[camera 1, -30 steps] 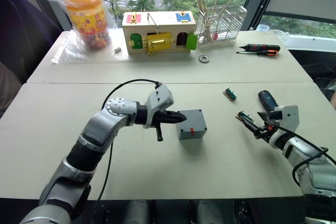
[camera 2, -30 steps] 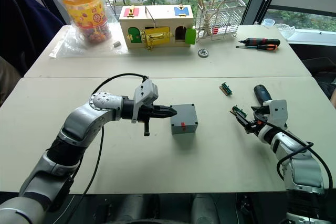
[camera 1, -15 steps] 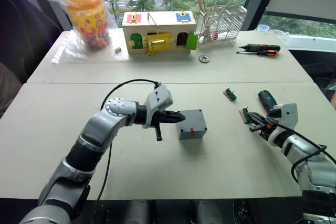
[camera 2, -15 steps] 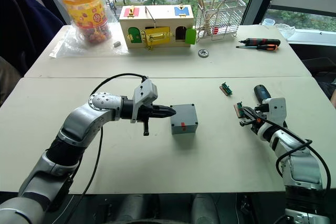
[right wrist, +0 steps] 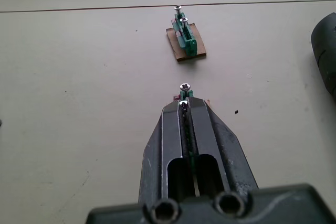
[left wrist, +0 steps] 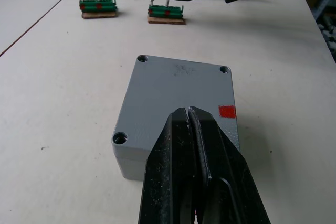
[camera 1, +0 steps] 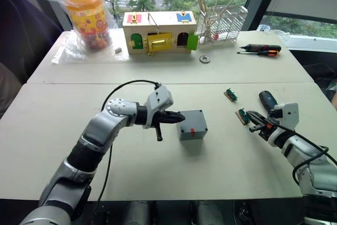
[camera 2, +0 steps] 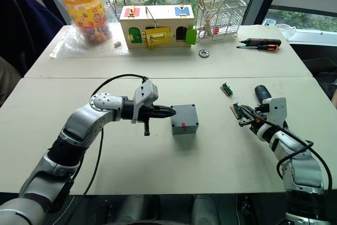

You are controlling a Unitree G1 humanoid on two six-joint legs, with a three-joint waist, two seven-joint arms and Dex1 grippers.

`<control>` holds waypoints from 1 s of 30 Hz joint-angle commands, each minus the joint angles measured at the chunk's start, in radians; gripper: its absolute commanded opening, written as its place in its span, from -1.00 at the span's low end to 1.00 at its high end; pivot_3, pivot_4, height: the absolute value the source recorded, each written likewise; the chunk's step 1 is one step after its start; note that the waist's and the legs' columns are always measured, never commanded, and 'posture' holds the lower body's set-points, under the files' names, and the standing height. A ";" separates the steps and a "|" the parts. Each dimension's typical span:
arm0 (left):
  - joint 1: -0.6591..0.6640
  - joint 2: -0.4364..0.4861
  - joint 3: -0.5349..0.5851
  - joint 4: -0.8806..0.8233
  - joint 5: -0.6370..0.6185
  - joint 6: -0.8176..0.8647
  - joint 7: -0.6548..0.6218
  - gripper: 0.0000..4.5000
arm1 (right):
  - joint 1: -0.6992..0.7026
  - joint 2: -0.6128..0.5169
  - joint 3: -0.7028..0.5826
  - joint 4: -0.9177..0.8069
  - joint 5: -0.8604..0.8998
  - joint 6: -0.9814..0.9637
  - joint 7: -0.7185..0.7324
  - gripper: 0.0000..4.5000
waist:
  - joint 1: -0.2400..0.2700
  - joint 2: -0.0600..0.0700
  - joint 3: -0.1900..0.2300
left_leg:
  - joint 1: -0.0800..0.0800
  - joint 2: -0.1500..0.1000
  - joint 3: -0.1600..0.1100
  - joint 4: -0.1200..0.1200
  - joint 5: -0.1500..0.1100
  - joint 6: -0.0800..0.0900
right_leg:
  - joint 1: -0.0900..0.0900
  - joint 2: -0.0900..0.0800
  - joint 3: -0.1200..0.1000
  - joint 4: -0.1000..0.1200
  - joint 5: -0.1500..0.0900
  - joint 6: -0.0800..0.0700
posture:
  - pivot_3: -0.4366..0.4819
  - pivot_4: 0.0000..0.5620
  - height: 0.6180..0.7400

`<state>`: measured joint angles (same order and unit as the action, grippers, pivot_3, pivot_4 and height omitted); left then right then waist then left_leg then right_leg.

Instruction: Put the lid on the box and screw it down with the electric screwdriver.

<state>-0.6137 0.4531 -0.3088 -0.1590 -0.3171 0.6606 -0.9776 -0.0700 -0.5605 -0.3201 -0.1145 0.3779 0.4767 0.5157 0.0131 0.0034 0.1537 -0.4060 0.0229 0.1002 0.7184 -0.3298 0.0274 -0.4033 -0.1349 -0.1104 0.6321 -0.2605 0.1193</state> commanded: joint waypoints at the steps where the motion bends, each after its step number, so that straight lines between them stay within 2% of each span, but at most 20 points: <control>1: -0.008 -0.002 0.000 -0.015 0.000 -0.022 -0.004 -1.00 | -0.004 -0.002 -0.030 -0.045 0.025 0.002 -0.004 -0.99 | 0.000 0.000 0.000 | 0.000 0.000 0.000 0.000 0.000 0.000 | 0.000 0.000 0.000 0.000 0.000 0.000 | -0.05 -0.47 0.48; 8: -0.003 -0.001 0.050 -0.018 -0.041 -0.001 -0.009 -1.00 | -0.009 -0.021 -0.069 -0.177 0.080 0.061 -0.030 -0.99 | 0.000 0.000 0.000 | 0.000 0.000 0.000 0.000 0.000 0.000 | 0.000 0.000 0.000 0.000 0.000 0.000 | -0.05 -0.47 0.48; 14: -0.001 0.047 0.118 -0.064 -0.123 0.082 -0.025 -1.00 | -0.086 -0.043 0.045 -0.339 0.162 0.187 0.014 -0.99 | -0.004 0.000 0.000 | 0.000 0.001 -0.001 0.000 0.000 0.000 | 0.000 0.000 0.000 0.000 0.000 0.000 | -0.05 -0.47 0.48; 21: 0.026 0.107 0.141 -0.113 -0.152 0.134 -0.009 -1.00 | -0.169 -0.028 0.189 -0.315 0.162 0.231 0.050 -0.99 | 0.003 0.000 0.000 | -0.001 0.000 -0.001 0.000 0.000 0.000 | -0.001 0.000 0.000 0.000 0.000 0.000 | -0.05 -0.47 0.48; 30: 0.058 0.108 0.161 -0.148 -0.179 0.172 0.048 -1.00 | -0.210 -0.036 0.256 -0.234 0.125 0.197 0.108 -0.99 | 0.000 0.000 0.000 | -0.001 0.000 -0.001 0.000 0.000 0.000 | -0.001 0.000 0.000 0.000 0.000 0.000 | -0.05 -0.47 0.48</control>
<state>-0.5498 0.5620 -0.1762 -0.2626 -0.4727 0.8298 -0.9385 -0.2598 -0.5896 -0.0592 -0.3380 0.5105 0.6965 0.6095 0.0129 0.0036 0.1540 -0.4071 0.0228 0.0992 0.7184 -0.3298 0.0274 -0.4044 -0.1349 -0.1106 0.6322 -0.2604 0.1193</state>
